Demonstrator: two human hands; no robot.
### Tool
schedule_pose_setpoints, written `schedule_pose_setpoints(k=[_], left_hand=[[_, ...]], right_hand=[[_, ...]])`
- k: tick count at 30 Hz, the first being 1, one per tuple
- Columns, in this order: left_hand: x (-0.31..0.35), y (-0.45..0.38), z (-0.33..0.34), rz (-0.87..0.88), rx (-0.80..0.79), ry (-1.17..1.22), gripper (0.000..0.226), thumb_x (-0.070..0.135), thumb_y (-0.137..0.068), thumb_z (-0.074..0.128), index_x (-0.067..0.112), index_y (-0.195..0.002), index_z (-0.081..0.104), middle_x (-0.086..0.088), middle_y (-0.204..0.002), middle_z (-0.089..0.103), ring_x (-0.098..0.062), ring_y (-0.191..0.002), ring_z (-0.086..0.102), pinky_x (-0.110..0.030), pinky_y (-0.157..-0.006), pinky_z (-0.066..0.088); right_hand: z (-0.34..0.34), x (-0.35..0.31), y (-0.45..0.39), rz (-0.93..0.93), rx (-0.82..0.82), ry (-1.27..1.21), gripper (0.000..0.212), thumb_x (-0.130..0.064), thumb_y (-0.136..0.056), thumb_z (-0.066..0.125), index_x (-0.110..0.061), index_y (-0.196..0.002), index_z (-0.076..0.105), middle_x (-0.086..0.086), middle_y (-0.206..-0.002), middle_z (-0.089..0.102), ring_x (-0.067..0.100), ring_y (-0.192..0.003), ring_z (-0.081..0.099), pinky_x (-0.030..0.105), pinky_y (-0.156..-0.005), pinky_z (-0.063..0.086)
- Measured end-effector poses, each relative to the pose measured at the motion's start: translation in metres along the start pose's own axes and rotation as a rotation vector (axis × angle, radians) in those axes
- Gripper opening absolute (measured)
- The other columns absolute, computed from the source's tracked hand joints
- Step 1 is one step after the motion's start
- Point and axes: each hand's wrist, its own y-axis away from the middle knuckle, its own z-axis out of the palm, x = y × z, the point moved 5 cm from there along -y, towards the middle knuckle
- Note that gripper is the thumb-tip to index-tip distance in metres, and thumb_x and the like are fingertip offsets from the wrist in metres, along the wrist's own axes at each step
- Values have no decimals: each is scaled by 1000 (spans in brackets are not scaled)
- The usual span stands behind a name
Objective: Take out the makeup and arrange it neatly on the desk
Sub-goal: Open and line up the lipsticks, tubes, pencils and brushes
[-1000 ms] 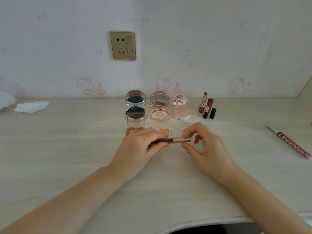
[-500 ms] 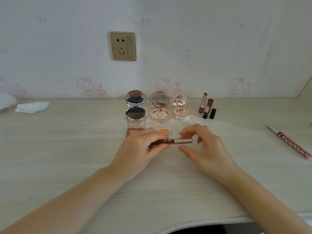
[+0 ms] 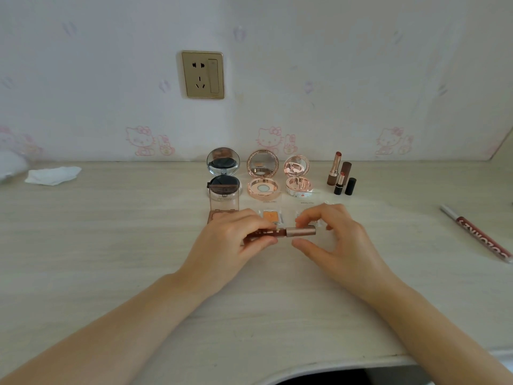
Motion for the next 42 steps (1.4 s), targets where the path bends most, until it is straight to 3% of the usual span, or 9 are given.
schedule_pose_setpoints(k=[3, 7, 11, 16, 24, 28, 32, 38, 42], left_hand=[[1, 0, -1, 5, 13, 10, 29, 42, -85, 60, 21, -99, 72, 13, -89, 67, -6, -80, 60, -35, -72, 50], [1, -1, -1, 10, 5, 1, 30, 43, -85, 59, 21, -99, 72, 13, -89, 67, -4, -81, 59, -31, -73, 48], [-2, -1, -2, -7, 15, 13, 28, 44, -85, 60, 23, -99, 72, 19, -87, 63, 1, -79, 55, -30, -72, 49], [2, -1, -3, 16, 44, 13, 26, 42, -83, 62, 22, -98, 72, 17, -87, 64, -3, -78, 58, -34, -69, 50], [-1, -1, -5, 0, 65, 67, 22, 39, -83, 65, 29, -103, 67, 16, -90, 64, -2, -82, 60, -36, -72, 51], [-1, 0, -6, -18, 102, 69, 24, 25, -81, 71, 23, -105, 70, 16, -97, 65, 1, -88, 62, -34, -76, 52], [3, 1, -5, -3, 94, 54, 28, 26, -83, 66, 29, -111, 64, 20, -109, 58, 10, -90, 55, -40, -78, 53], [18, -1, -4, 91, 73, 8, 31, -2, -78, 75, 11, -106, 69, 6, -108, 60, 1, -97, 56, -13, -88, 43], [35, -5, -3, 172, 82, -61, 22, -1, -74, 78, 10, -93, 72, 1, -104, 65, 0, -99, 58, -3, -91, 30]], right_hand=[[-1, 1, 0, 54, -21, -28, 28, -51, -83, 52, -33, -98, 67, -19, -93, 63, -2, -105, 50, 4, -82, 34], [0, -1, -2, 3, 6, 21, 9, -26, -88, 63, -33, -90, 68, -20, -83, 65, 4, -96, 52, 6, -78, 35], [-2, 1, 0, 10, 19, 5, 31, -5, -80, 69, -31, -95, 62, -20, -93, 60, 4, -99, 50, 6, -81, 35], [-2, 0, 0, 83, 14, -39, 16, -37, -86, 58, -30, -99, 65, -19, -93, 63, -1, -104, 50, 4, -80, 34], [-5, 2, -2, 63, 83, -42, 18, -16, -88, 65, -32, -96, 67, -26, -96, 61, 0, -89, 51, 7, -76, 38], [-14, 6, -2, 128, 193, -166, 27, -10, -89, 62, -37, -95, 64, -15, -90, 64, 9, -82, 55, 22, -77, 44], [-18, 12, -2, 219, 262, -356, 25, -5, -91, 56, -27, -97, 65, -19, -75, 63, 2, -64, 52, 12, -56, 39], [-25, 19, -3, 292, 340, -461, 27, -5, -93, 53, -29, -99, 62, -7, -80, 61, 13, -77, 56, 22, -67, 45], [-31, 27, -9, 353, 340, -557, 27, -1, -92, 50, -21, -103, 65, 6, -85, 61, 20, -80, 56, 35, -76, 50]])
